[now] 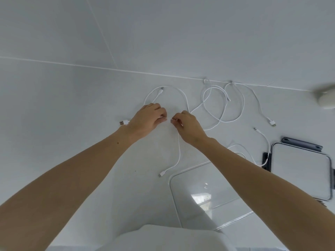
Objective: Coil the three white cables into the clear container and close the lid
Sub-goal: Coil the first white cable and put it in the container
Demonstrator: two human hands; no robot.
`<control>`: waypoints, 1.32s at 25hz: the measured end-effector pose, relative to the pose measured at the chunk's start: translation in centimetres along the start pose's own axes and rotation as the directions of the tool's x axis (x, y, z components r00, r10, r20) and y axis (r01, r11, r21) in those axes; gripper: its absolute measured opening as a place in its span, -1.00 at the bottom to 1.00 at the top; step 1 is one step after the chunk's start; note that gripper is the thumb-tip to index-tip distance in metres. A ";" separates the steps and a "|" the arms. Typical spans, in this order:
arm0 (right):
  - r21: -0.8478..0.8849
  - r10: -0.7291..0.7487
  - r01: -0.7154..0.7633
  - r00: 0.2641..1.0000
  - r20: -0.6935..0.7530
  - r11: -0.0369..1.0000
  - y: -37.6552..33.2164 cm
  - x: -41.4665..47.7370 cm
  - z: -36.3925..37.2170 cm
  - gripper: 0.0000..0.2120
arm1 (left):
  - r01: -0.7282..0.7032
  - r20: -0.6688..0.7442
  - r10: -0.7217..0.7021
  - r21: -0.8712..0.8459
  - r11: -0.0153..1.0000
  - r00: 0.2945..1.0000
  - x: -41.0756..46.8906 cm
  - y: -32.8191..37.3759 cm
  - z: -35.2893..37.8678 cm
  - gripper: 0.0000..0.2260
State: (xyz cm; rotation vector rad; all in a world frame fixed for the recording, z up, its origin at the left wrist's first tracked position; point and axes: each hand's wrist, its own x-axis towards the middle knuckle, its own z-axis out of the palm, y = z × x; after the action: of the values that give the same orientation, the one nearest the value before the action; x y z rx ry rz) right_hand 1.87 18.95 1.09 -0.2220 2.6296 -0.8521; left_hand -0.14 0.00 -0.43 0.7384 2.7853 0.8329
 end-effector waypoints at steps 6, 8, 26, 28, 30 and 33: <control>0.166 -0.032 0.071 0.973 -0.230 0.984 -1.1 -2.9 -4.2 -0.83 | 0.091 -0.092 -0.114 -0.220 0.971 0.989 -0.8 3.0 -1.4 -0.89; 0.246 0.000 0.082 0.949 -0.315 0.966 -1.7 -4.2 -6.0 -0.82 | 0.096 -0.124 -0.142 -0.320 0.942 0.982 -1.4 4.3 -1.9 -0.90; 0.371 0.017 0.306 0.751 -0.661 0.877 -5.3 -14.3 -15.8 -0.79 | 0.025 -0.183 -0.158 -0.575 0.818 0.970 -5.4 18.3 -6.2 -0.65; 0.353 0.002 0.335 0.723 -0.691 0.874 -4.8 -15.0 -16.9 -0.81 | 0.000 -0.193 -0.141 -0.589 0.808 0.971 -5.4 20.3 -6.4 -0.65; 0.334 -0.020 0.359 0.706 -0.707 0.872 -4.2 -15.7 -18.2 -0.83 | -0.008 -0.192 -0.138 -0.609 0.793 0.972 -5.3 22.3 -6.4 -0.67; 0.316 -0.041 0.375 0.698 -0.715 0.872 -3.0 -16.4 -20.4 -0.81 | -0.002 -0.182 -0.165 -0.676 0.737 0.969 -5.1 25.4 -6.3 -0.69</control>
State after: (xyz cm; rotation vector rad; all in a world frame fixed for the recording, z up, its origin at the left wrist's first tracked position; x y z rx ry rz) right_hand 9.15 31.68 22.95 -0.0924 2.9783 -1.9169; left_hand 13.16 12.92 18.77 0.3895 2.3490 1.8627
